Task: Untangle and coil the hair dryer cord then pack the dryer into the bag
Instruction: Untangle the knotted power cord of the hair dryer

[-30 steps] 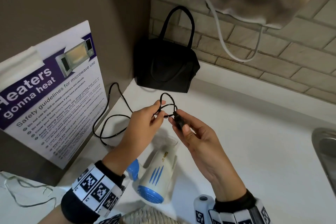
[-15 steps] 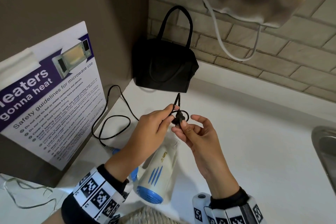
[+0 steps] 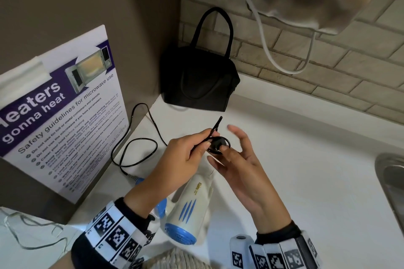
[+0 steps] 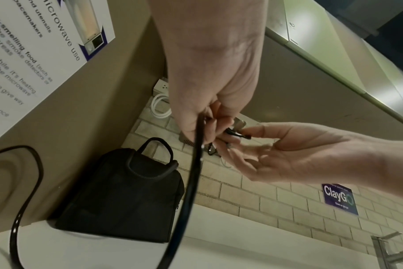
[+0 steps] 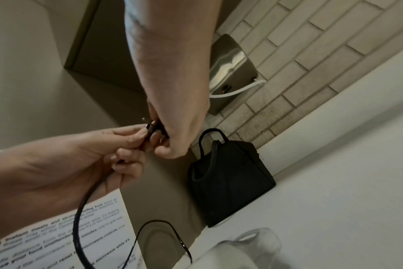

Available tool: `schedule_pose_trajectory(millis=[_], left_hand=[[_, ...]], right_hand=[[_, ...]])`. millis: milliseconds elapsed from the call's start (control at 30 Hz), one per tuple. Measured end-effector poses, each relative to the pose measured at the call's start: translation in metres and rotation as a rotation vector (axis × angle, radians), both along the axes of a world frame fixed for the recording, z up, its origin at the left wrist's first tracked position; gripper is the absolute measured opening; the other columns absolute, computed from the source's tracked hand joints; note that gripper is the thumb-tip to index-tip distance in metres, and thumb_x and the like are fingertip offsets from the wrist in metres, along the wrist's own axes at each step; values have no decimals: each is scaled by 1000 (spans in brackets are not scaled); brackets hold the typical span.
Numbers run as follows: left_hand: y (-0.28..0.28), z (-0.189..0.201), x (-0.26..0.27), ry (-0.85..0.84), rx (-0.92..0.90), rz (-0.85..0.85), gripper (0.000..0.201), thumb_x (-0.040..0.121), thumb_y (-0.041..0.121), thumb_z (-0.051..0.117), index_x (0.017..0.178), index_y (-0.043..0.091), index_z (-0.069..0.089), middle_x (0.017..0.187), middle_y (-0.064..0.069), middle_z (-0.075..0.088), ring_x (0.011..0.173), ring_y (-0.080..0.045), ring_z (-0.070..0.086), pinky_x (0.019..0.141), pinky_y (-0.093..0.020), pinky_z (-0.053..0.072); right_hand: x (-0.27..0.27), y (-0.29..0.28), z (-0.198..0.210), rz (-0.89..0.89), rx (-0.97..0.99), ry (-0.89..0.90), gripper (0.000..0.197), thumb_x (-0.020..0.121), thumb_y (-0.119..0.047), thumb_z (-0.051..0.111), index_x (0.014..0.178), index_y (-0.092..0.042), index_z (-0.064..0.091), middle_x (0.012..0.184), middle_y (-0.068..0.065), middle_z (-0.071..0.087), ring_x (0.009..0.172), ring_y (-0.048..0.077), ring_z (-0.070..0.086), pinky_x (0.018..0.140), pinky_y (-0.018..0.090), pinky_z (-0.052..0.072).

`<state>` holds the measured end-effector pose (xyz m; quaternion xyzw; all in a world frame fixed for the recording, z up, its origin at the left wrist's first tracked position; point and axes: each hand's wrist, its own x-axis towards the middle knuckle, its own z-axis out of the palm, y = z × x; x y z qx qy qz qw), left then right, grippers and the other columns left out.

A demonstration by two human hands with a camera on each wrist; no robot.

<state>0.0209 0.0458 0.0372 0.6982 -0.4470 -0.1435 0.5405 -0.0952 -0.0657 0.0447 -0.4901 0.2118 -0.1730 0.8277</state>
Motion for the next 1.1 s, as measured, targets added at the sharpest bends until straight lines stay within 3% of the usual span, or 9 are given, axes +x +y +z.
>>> schedule_pose_trajectory(millis=[100, 200, 267, 333, 500, 633, 833, 1000, 1100], left_hand=[[1, 3, 0, 30, 0, -14, 32, 97, 13, 52, 122, 29, 62, 96, 12, 72, 86, 1, 67, 77, -13, 51], [3, 5, 1, 77, 3, -47, 32, 97, 16, 51, 119, 35, 62, 89, 3, 75, 78, -5, 68, 74, -22, 54], [4, 5, 3, 154, 9, -68, 29, 97, 10, 51, 116, 25, 65, 85, 1, 74, 71, 3, 64, 67, -12, 47], [5, 6, 4, 233, 28, -94, 27, 96, 7, 50, 113, 20, 67, 81, 3, 72, 68, 7, 61, 62, -5, 40], [4, 0, 10, 256, 45, -35, 25, 96, 14, 52, 114, 25, 67, 71, 19, 69, 56, -8, 45, 60, -18, 43], [8, -9, 26, 246, 59, 159, 19, 96, 20, 53, 99, 26, 71, 72, 15, 73, 49, -3, 46, 61, -22, 46], [14, 10, 29, 214, 43, 241, 21, 97, 26, 49, 85, 21, 65, 64, 15, 69, 50, -1, 47, 54, -9, 41], [6, 25, 15, 141, 23, 141, 15, 94, 25, 55, 86, 21, 67, 75, 11, 72, 54, -8, 52, 56, -23, 47], [4, 32, 10, 27, 25, 112, 13, 93, 21, 58, 84, 19, 66, 71, 11, 71, 53, -6, 54, 52, -14, 41]], right_hand=[[1, -2, -1, -31, -19, -54, 37, 84, 4, 56, 116, -12, 65, 115, 12, 68, 110, 29, 61, 96, 36, 50], [-2, -10, 2, 8, 49, -140, 51, 79, -1, 65, 129, -5, 56, 125, 14, 62, 118, 29, 57, 105, 44, 43], [-6, -19, 4, -14, 92, -138, 66, 69, -10, 73, 131, -1, 53, 125, 14, 62, 128, 26, 51, 109, 45, 38], [-11, -28, 5, -79, 75, -93, 55, 75, -9, 65, 129, 0, 55, 126, 14, 62, 128, 23, 51, 110, 45, 37], [-15, -32, 2, -167, 34, -23, 33, 89, -7, 55, 121, -3, 63, 117, 7, 68, 117, 21, 60, 104, 46, 44], [-21, -33, -5, -216, -24, 34, 26, 93, -2, 49, 106, -14, 69, 103, 5, 70, 95, 18, 63, 97, 41, 49], [-24, -30, -12, -79, -400, 274, 32, 91, 4, 54, 116, -16, 55, 97, 8, 73, 83, 19, 66, 84, 24, 46], [-17, -27, -1, 41, -563, 330, 59, 86, 16, 38, 122, -26, 56, 109, 0, 72, 113, 13, 60, 101, 41, 42], [-14, -27, 20, -85, -631, 219, 53, 92, 12, 35, 120, -25, 60, 114, -6, 70, 119, 7, 56, 104, 36, 41]])
